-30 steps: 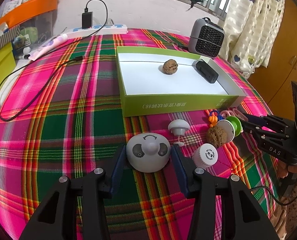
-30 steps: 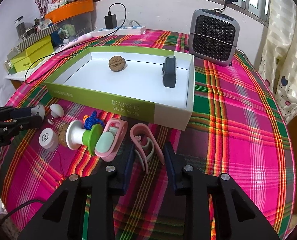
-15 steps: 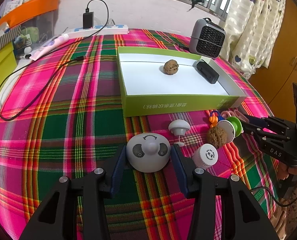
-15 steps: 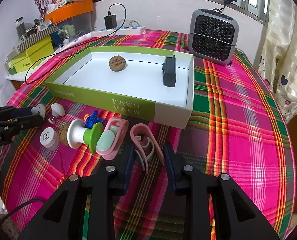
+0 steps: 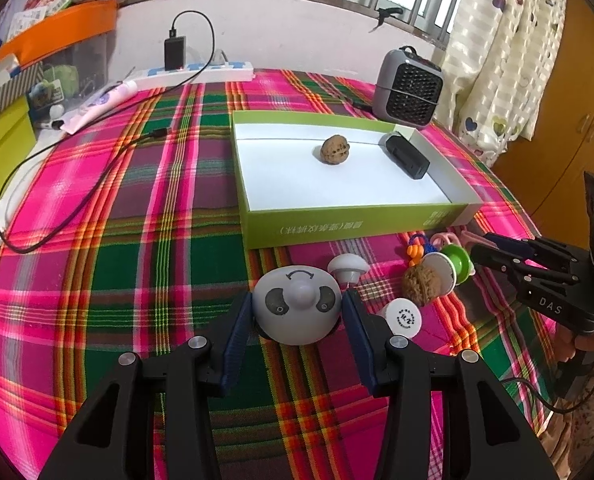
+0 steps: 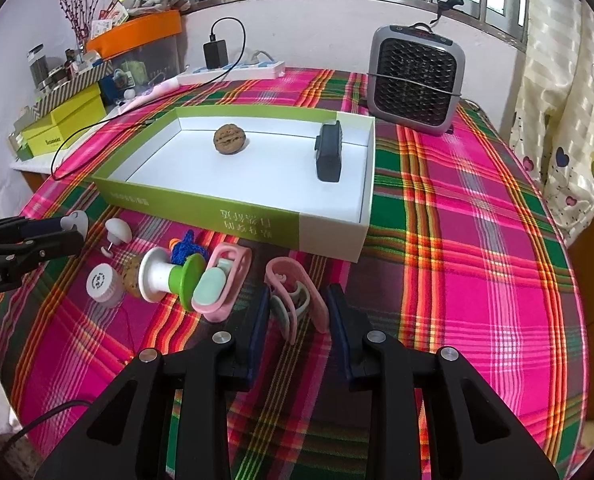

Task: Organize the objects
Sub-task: 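Lift the white toy and pink clip and carry both over the white box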

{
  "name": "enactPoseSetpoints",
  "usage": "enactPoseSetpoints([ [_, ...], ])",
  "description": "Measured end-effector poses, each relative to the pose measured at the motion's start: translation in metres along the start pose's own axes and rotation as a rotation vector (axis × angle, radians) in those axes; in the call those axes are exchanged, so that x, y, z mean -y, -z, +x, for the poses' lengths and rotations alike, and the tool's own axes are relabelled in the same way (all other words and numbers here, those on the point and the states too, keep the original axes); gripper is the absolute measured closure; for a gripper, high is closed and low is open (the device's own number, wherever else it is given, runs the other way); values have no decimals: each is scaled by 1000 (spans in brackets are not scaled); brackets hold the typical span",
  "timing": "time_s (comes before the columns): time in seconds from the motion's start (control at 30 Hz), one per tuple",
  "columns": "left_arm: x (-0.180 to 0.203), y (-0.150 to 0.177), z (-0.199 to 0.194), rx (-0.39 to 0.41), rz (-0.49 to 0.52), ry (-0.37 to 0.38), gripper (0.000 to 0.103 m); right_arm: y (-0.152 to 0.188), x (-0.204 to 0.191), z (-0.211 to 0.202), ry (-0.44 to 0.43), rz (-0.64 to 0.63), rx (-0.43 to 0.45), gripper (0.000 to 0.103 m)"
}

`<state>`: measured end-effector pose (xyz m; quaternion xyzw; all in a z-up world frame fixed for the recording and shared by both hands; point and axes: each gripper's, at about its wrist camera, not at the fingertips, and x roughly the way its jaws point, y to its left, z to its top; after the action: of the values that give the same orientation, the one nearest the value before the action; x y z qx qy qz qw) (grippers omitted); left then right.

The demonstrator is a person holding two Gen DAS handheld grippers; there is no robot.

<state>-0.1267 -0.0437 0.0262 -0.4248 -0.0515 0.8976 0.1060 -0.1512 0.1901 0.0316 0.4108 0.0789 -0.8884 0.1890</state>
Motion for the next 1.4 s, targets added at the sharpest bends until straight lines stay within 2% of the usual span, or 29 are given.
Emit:
enactPoseSetpoints([
  [0.5, 5, -5, -5, 17, 8, 9, 58, 7, 3, -4, -2, 16, -3, 74],
  [0.7, 6, -7, -7, 27, 11, 11, 58, 7, 4, -9, -2, 31, 23, 74],
  [0.83, 7, -7, -7, 26, 12, 12, 58, 9, 2, -5, 11, 15, 3, 74],
  [1.0, 8, -5, -6, 20, 13, 15, 58, 12, 2, 3, -21, 19, -28, 77],
  [1.4, 8, -6, -4, 18, 12, 11, 58, 8, -2, 7, 9, 10, -35, 79],
])
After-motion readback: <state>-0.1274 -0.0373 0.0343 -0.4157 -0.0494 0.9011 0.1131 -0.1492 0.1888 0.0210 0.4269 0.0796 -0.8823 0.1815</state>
